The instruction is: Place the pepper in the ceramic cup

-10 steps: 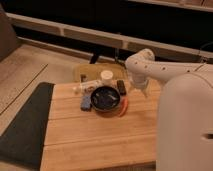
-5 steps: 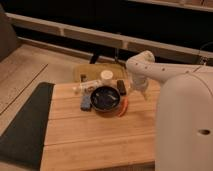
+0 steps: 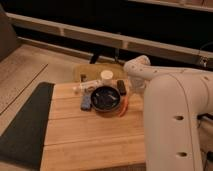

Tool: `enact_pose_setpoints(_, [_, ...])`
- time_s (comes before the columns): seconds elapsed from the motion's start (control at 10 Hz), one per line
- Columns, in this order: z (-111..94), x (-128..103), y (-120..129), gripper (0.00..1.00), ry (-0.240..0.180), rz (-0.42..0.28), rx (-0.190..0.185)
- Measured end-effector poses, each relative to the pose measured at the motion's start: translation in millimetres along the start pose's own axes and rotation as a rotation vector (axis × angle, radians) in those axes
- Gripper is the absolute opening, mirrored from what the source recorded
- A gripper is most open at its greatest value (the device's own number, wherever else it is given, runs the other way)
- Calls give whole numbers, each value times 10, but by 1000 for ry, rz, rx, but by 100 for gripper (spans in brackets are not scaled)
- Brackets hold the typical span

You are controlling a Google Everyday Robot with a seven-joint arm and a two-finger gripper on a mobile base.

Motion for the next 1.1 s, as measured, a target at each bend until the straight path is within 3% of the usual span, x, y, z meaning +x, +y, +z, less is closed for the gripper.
enact_pose_setpoints(0.3, [118, -41, 92, 65, 16, -19, 9])
enact_pose_setpoints(0.7, [259, 4, 358, 65, 41, -78, -46])
enact_pose_setpoints(1.1, [384, 75, 417, 65, 61, -115, -62])
